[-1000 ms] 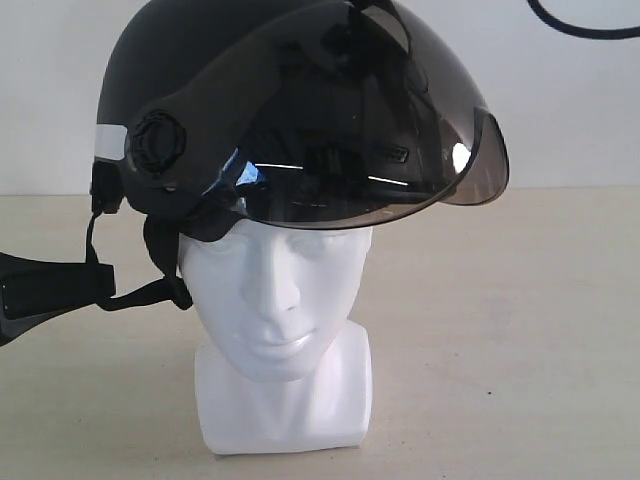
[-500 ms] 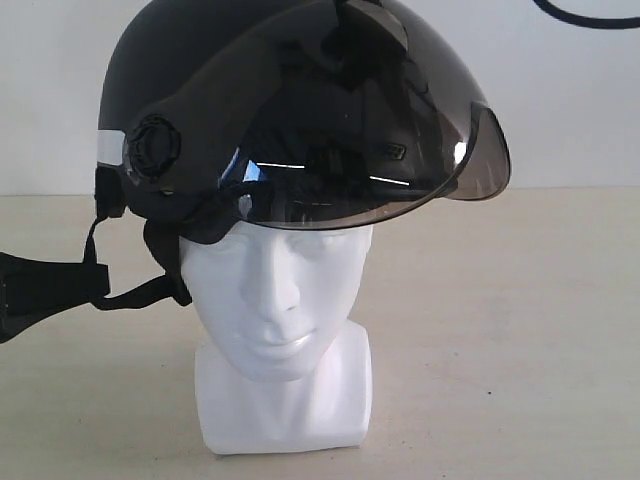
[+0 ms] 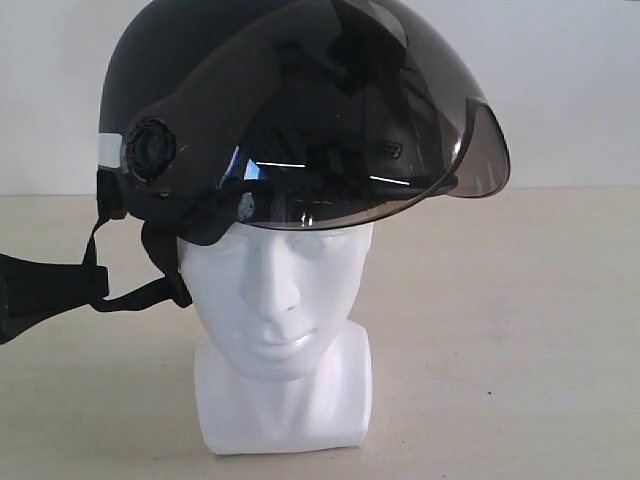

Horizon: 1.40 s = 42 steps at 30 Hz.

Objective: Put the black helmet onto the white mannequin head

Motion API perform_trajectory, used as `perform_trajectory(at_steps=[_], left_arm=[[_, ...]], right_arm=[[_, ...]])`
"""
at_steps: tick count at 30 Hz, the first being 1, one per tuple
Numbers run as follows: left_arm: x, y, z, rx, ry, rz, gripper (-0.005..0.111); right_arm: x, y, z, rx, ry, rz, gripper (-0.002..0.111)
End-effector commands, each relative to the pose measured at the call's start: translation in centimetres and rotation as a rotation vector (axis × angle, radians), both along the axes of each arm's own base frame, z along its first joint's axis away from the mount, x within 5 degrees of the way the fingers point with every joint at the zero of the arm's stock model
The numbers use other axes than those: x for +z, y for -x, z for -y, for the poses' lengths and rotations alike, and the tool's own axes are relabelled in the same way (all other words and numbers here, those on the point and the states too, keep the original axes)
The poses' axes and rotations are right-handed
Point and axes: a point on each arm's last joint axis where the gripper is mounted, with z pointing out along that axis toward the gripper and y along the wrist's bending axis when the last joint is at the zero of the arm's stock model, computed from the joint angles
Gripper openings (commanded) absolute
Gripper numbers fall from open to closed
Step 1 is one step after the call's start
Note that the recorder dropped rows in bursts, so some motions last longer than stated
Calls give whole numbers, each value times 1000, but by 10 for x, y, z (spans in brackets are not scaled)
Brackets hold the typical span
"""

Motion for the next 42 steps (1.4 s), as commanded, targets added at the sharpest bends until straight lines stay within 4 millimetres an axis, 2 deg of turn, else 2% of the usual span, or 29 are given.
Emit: perform_trajectory(at_steps=[1, 9, 14, 20, 29, 37, 42], left_arm=[[-3, 1, 0, -6, -19, -11, 4], [-4, 0, -1, 6, -33, -9, 4], [-4, 0, -1, 8, -34, -9, 4], [-5, -1, -2, 14, -49, -12, 4], [-8, 0, -3, 9, -78, -17, 4], [-12, -4, -8, 71, -129, -27, 4], [-31, -13, -8, 45, -115, -126, 4]], right_arm=[[-4, -5, -3, 0, -3, -22, 0], [-10, -6, -5, -7, -1, -52, 0], [-28, 3, -23, 60, 45, -96, 0], [-31, 15, -38, 109, 52, -112, 0], [-36, 6, -28, -21, 145, -85, 0], [-35, 7, -28, -31, 140, -87, 0], [-35, 7, -28, -33, 137, -91, 0]])
